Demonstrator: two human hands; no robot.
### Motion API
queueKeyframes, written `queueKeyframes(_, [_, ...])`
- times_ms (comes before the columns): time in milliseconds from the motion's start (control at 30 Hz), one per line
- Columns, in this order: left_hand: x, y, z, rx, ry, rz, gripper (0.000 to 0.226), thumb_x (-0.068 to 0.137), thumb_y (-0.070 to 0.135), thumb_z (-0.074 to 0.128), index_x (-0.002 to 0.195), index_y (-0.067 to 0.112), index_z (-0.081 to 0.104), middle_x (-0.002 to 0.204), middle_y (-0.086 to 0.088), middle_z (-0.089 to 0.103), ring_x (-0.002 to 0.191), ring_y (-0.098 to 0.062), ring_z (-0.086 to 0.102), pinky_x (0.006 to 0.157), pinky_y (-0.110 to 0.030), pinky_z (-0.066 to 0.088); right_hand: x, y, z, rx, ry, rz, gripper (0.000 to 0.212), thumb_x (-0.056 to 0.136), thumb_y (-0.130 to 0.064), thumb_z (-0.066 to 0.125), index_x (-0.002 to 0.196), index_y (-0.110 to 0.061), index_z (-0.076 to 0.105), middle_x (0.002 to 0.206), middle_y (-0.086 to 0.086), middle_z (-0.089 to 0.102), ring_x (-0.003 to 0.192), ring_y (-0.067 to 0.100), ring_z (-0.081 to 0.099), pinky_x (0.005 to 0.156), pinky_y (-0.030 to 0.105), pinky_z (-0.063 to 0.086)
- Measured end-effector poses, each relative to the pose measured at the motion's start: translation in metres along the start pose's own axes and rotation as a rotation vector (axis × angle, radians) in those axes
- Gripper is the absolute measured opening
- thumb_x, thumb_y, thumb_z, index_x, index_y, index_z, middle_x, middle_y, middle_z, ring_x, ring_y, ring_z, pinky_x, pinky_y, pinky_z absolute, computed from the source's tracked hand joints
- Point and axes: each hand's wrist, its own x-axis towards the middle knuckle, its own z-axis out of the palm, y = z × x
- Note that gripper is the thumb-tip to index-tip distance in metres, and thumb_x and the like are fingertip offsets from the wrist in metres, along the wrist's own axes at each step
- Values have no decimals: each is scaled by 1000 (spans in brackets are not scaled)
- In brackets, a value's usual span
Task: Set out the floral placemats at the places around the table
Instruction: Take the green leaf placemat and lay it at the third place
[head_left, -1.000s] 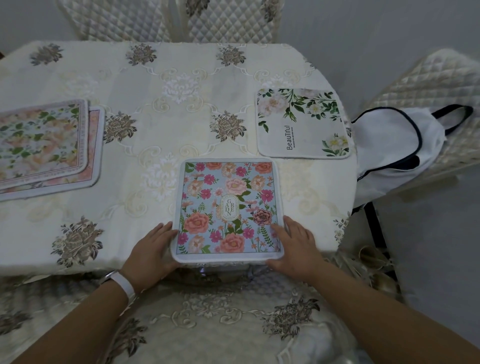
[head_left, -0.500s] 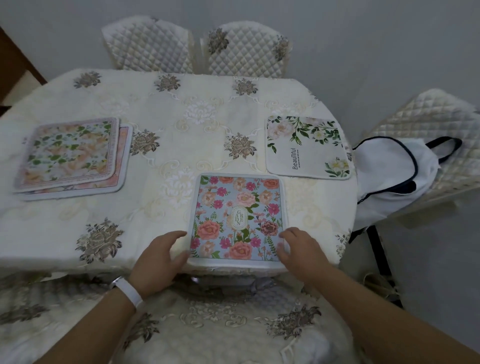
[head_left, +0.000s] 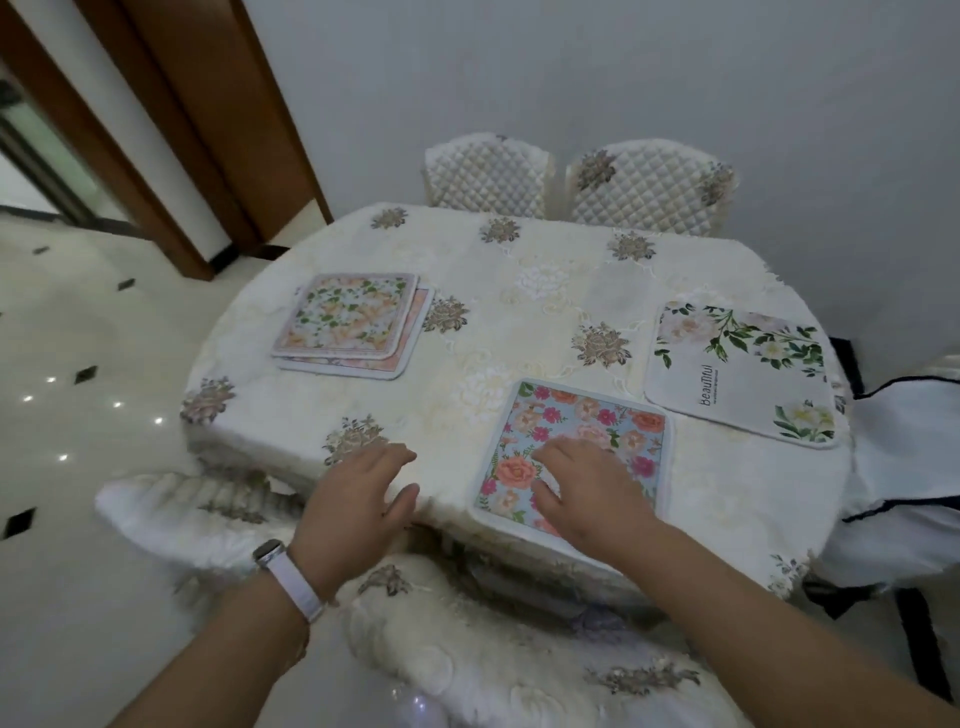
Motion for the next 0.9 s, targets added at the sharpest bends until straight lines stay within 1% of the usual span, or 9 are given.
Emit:
queueKeyframes(100, [-35,-15,-18,31,45,-79,46,86,42,45,118,16,67,122,-3,68,113,-24,60,95,-40,50,8,-30,3,5,-23,-87,39,98,-38,42,130,-20,56,130,-3,58,115,20,52,98,38,42])
queueKeyframes(367, [-121,-73,-65,125,168,-276,38,87,36,46,114,20,68,118,0,68,106,-22,63,84,-38,53,34,-133,16,-58,-126,-329,42,97,-39,41,134,-23,53,137,-5,53,122,20,49,102,37,41])
queueKeyframes(467, [-153,-108,-74,167,154,-340,41,87,37,46,116,18,68,121,-2,68,107,-25,63,83,-42,54,44,-179,29,-94,-133,-410,43,93,-39,38,126,-22,58,129,-2,59,115,24,54,95,40,46])
queueKeyframes(533, [-175,-137,-78,190,147,-391,41,89,41,45,118,22,66,123,0,66,110,-23,62,87,-43,52,52,-213,42,-129,-140,-458,50,87,-43,32,118,-19,63,120,1,63,107,27,58,87,40,49])
queueKeyframes(567, [-187,-153,-81,200,151,-413,42,89,42,44,119,23,66,124,2,66,112,-22,61,90,-43,50,57,-231,49,-139,-148,-476,53,85,-44,29,116,-18,64,119,2,64,105,28,59,88,40,49])
queueKeyframes(633, [-209,-186,-88,214,163,-441,42,89,44,43,118,25,66,123,4,66,113,-20,61,92,-42,48,66,-271,65,-147,-161,-496,54,87,-45,30,118,-17,63,123,3,62,109,28,57,94,40,46])
queueKeyframes(767, [-254,-261,-110,205,198,-477,41,89,45,43,115,25,67,121,3,68,112,-21,62,91,-40,47,83,-358,103,-173,-225,-537,48,98,-45,38,140,-24,48,146,-1,45,129,23,42,107,37,35])
queueKeyframes(833, [-279,-297,-123,203,236,-496,40,89,45,44,114,24,68,120,2,68,111,-21,62,92,-39,45,91,-403,122,-181,-234,-562,49,97,-46,40,141,-26,46,148,-2,44,132,22,41,108,37,34])
queueKeyframes(900, [-303,-330,-136,211,264,-509,40,89,44,44,113,24,68,120,2,68,111,-21,61,94,-35,40,100,-447,137,-180,-204,-600,50,94,-48,41,137,-25,52,146,0,48,132,23,44,106,39,39])
